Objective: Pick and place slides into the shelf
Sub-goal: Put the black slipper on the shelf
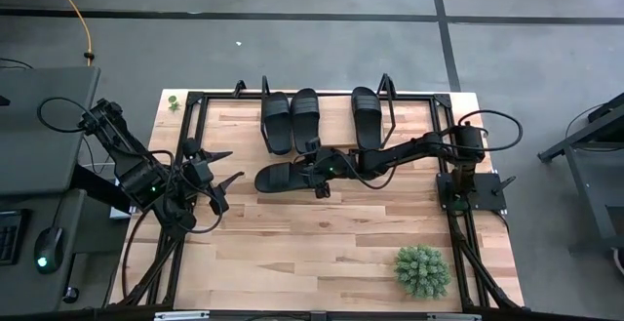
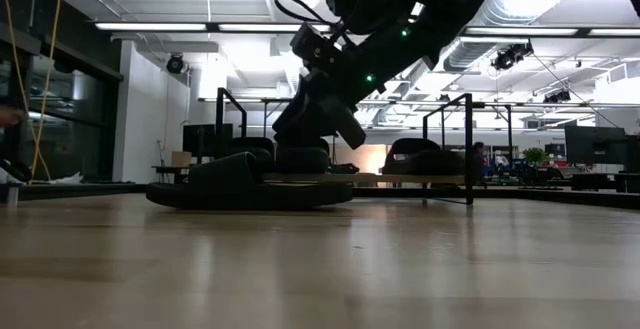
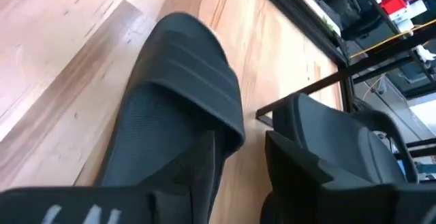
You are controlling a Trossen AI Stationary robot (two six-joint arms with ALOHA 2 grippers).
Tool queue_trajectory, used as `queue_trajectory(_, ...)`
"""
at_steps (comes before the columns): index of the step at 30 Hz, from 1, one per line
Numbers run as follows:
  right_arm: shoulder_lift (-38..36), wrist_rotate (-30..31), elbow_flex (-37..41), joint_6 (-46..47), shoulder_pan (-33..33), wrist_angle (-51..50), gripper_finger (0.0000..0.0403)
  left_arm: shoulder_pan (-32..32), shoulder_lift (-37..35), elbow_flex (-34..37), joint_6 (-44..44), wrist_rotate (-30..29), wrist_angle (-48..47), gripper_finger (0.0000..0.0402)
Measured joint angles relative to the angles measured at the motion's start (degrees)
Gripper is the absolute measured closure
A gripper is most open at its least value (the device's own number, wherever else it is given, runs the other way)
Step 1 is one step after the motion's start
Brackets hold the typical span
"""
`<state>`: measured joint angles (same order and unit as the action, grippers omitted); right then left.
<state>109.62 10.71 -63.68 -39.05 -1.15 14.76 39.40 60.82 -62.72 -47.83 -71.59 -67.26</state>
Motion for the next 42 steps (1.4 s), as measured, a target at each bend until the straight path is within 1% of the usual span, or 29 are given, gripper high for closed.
queue_trajectory(3, 0.0, -0.2, 0.0, 0.0, 0.0, 0.4, 0.0270, 0.0, 0.0, 0.0, 0.0, 0.0, 0.0, 0.0156)
queue_trajectory(9, 0.0, -0.2, 0.0, 0.0, 0.0, 0.4, 0.0222, 0.0, 0.0, 0.0, 0.0, 0.0, 0.1, 0.0156)
queue_trajectory(12, 0.0, -0.2, 0.0, 0.0, 0.0, 0.4, 0.0209, 0.0, 0.0, 0.0, 0.0, 0.0, 0.1, 0.0156)
queue_trajectory(18, 1.0, -0.2, -0.1, -0.6, -0.1, 2.5, 0.0206, 0.0, 0.0, 0.0, 0.0, 0.0, 0.1, 0.0156)
queue_trajectory(24, 6.0, 0.4, 0.0, -5.9, 0.0, 6.8, 0.0205, 0.0, 0.0, 0.0, 0.0, 0.0, 0.2, 0.0156)
queue_trajectory(27, 7.1, 0.8, -0.1, -6.0, 0.0, 10.3, 0.0205, 0.0, 0.0, 0.0, 0.0, 0.0, 0.2, 0.0156)
queue_trajectory(36, 7.2, 0.5, -0.1, -5.7, 0.1, 11.1, 0.0205, 0.0, 0.0, 0.0, 0.0, 0.0, 0.1, 0.0156)
queue_trajectory(42, 8.2, 0.2, -0.1, -4.8, 0.1, 13.6, 0.0205, 0.0, 0.0, 0.0, 0.0, 0.0, 0.1, 0.0156)
